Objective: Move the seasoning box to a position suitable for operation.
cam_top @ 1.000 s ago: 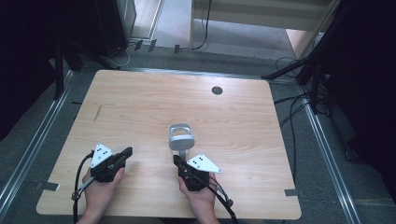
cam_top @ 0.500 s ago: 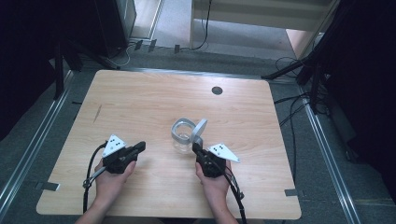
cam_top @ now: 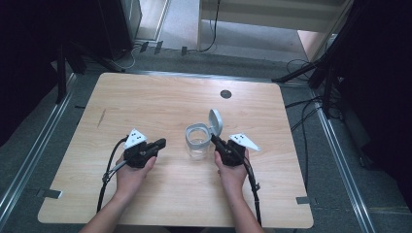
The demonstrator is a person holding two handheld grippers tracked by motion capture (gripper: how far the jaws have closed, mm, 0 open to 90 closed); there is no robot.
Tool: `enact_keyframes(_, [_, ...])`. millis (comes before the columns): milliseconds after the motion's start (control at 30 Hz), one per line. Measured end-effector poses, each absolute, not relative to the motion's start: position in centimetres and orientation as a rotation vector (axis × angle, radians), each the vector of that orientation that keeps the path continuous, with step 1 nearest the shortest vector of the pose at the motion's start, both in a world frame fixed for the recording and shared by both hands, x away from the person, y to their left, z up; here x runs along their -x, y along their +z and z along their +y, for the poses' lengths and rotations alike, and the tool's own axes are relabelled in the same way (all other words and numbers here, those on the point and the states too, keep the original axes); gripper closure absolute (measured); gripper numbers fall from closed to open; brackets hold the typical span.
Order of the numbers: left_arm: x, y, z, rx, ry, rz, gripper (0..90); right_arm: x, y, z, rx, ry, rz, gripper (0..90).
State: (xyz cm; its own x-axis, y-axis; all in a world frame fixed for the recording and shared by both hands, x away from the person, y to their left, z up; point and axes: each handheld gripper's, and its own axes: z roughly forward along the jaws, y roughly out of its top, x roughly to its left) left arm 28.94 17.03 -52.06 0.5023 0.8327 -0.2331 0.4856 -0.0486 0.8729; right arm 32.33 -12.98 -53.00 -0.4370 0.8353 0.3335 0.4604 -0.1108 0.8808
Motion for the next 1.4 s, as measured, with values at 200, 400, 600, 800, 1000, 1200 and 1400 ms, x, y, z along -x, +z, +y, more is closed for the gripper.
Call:
enact_keyframes(200, [-30.3, -52.2, 15.7, -1.694, 0.4, 1.128, 87.5, -33.2, -52.4, -14.0, -1.433, 1.57, 1.823, 90.0])
enact_keyframes(400, [-32.6, -52.1, 13.6, -1.677, 0.379, 1.122, 88.0, -30.5, -52.0, -14.0, -1.423, 1.534, 1.782, 90.0])
enact_keyframes(600, [-34.4, -51.6, 12.2, -1.658, 0.359, 1.111, 88.3, -29.0, -52.6, -12.8, -1.478, 1.473, 1.777, 90.0])
enact_keyframes(800, [-34.2, -51.2, 10.8, -1.704, 0.363, 1.056, 89.1, -29.5, -52.7, -12.7, -1.493, 1.459, 1.767, 90.0])
enact_keyframes(1000, [-32.8, -51.4, 10.9, -1.724, 0.381, 1.038, 89.5, -30.1, -52.5, -12.7, -1.464, 1.455, 1.785, 90.0])
enact_keyframes(1200, [-30.8, -51.6, 11.5, -1.711, 0.401, 1.04, 89.8, -31.0, -52.0, -12.5, -1.399, 1.492, 1.847, 90.0])
enact_keyframes(1400, [-29.2, -51.8, 12.2, -1.701, 0.398, 1.022, 87.7, -32.0, -51.5, -12.2, -1.339, 1.51, 1.912, 90.0])
